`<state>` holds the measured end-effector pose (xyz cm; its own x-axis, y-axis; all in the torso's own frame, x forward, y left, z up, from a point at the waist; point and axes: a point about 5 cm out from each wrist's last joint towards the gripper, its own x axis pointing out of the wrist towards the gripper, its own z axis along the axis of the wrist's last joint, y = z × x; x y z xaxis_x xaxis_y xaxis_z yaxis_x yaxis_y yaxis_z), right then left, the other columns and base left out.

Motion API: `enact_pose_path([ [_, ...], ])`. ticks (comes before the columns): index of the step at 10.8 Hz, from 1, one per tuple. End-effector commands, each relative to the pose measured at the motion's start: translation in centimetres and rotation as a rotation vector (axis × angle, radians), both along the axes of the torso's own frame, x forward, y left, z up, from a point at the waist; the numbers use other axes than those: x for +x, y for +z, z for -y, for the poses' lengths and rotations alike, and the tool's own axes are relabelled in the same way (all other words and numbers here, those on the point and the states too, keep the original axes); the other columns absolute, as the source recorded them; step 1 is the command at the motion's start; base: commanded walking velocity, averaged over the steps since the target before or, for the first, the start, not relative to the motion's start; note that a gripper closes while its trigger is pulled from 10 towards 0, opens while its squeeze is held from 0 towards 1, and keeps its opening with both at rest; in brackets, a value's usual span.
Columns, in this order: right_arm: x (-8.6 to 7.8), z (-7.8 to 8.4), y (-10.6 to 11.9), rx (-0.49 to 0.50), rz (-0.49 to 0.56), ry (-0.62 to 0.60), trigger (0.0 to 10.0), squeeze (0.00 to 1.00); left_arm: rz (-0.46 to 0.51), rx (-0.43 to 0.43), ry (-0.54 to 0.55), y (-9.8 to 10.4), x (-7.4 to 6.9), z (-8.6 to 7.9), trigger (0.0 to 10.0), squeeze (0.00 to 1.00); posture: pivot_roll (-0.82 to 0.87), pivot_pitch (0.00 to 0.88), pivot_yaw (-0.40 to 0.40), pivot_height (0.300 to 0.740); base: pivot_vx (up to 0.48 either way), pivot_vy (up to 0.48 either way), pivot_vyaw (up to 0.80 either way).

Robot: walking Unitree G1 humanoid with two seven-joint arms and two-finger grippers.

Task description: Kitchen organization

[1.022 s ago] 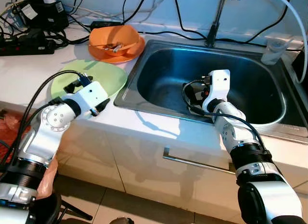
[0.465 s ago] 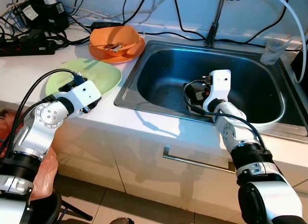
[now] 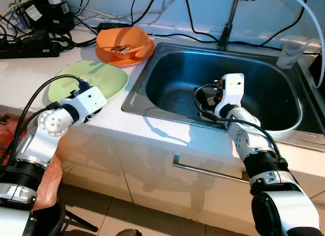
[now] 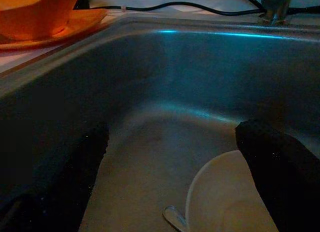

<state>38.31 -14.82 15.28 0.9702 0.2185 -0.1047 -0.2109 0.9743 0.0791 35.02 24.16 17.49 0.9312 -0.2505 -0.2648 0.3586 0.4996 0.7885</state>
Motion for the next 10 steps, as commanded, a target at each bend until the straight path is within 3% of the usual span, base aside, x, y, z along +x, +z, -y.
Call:
enact_pose_path([
  [1,0.3,0.4,0.7,0.007,0.014,-0.015,10.0,1.0,-0.042,0.019,0.021,-1.0,0.0,-0.3,0.0,0.0,0.02,0.031,0.02,0.74,0.0,0.0,0.0],
  [10,0.2,0.6,0.4,0.008,0.008,-0.026,10.0,1.0,-0.05,0.055,-0.009,-2.0,-0.2,-0.2,0.0,0.0,0.02,0.022,0.028,0.74,0.0,0.0,0.0],
])
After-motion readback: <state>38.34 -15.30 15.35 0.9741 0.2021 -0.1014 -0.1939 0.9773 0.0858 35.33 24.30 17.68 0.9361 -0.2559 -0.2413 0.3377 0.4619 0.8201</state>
